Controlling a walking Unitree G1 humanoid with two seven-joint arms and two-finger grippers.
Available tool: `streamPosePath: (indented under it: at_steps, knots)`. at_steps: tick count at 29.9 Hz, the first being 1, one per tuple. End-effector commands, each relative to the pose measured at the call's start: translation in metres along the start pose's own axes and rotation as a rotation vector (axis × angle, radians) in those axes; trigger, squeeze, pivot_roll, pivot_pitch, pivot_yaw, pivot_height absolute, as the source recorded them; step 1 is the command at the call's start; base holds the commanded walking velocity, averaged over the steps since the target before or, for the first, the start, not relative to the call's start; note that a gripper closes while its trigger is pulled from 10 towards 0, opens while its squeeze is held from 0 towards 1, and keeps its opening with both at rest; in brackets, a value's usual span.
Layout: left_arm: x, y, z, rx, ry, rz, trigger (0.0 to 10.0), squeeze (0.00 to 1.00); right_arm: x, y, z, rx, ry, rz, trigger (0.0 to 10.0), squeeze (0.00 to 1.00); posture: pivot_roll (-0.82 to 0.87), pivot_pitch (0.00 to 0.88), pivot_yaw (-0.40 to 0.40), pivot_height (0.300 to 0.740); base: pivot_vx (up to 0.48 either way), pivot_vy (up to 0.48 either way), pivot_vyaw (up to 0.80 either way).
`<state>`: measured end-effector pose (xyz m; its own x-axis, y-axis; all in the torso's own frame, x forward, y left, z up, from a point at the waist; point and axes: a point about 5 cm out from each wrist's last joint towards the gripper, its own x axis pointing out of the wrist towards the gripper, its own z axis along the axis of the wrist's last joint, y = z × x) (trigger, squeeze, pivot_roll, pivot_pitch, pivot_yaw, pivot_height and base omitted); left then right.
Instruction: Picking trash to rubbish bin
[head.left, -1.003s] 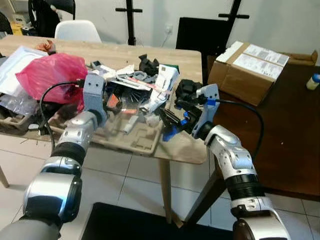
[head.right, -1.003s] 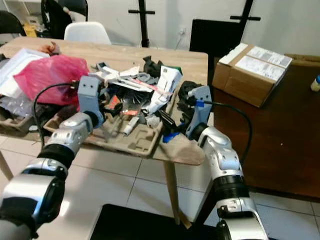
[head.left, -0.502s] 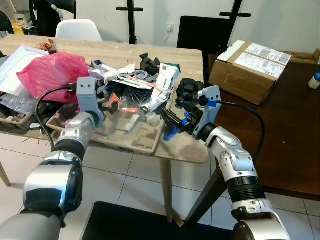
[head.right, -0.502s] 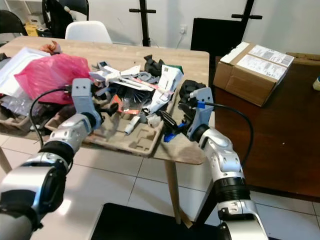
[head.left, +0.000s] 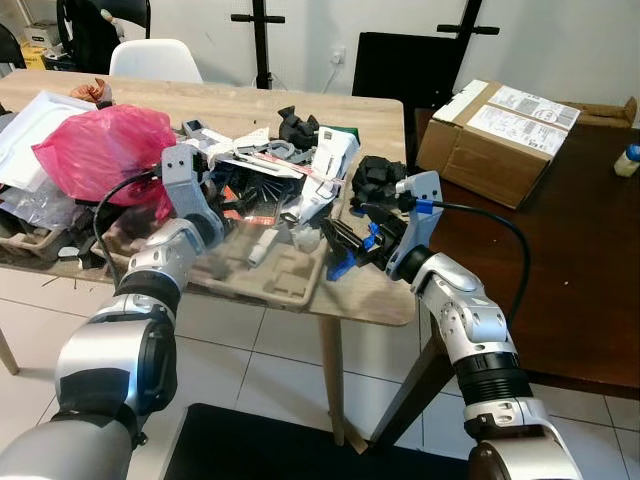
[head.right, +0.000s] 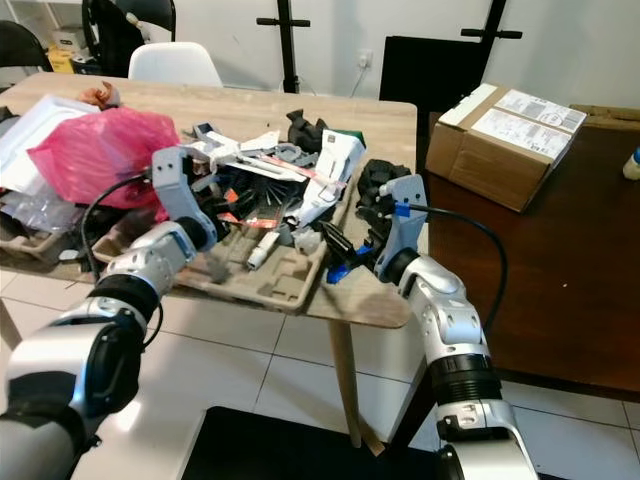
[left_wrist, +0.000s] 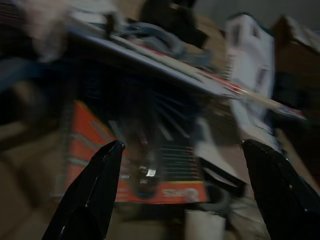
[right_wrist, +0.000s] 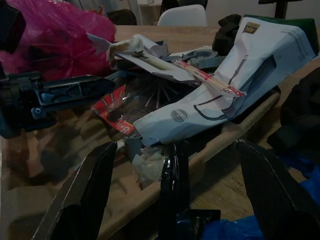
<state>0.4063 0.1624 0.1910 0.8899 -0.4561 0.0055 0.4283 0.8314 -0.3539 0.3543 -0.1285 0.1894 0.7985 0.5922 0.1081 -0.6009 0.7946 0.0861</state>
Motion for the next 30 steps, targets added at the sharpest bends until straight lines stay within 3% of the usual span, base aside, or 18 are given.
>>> streamPosePath:
  at_steps: [1,4,8,10,13,17,30]
  knots:
    - [0.001,-0.001,-0.005,0.0,0.035,-0.008,10.0,0.0,0.0,0.004,-0.002,-0.007,0.017,0.034,10.0,0.0,-0.08,0.127,0.031,0.74,0.0,0.0,0.0]
    - [-0.001,0.004,-0.006,0.046,0.048,0.041,10.0,0.0,-0.001,0.008,-0.004,-0.01,0.029,0.069,10.0,0.0,-0.08,0.127,0.031,0.74,0.0,0.0,0.0]
    - [-0.012,0.029,0.014,0.241,-0.029,0.364,10.0,0.0,-0.002,0.011,-0.006,-0.012,0.036,0.087,10.0,0.0,-0.09,0.129,0.035,0.74,0.0,0.0,0.0]
    - [-0.016,0.034,0.019,0.262,-0.061,0.412,10.0,0.0,-0.003,0.011,-0.007,-0.008,0.037,0.081,10.0,0.0,-0.09,0.13,0.034,0.74,0.0,0.0,0.0]
    - [-0.016,0.033,0.018,0.254,-0.053,0.394,10.0,0.0,-0.003,0.012,-0.009,-0.006,0.042,0.081,10.0,0.0,-0.09,0.129,0.034,0.74,0.0,0.0,0.0]
    - [-0.011,0.026,0.002,0.175,0.014,0.287,10.0,0.0,-0.004,0.014,-0.011,-0.016,0.056,0.094,10.0,0.0,-0.1,0.131,0.033,0.74,0.0,0.0,0.0]
    - [-0.008,0.022,-0.012,0.162,0.089,0.319,10.0,0.0,-0.006,0.016,-0.01,-0.05,0.063,0.093,10.0,0.0,-0.12,0.132,0.041,0.74,0.0,0.0,0.0]
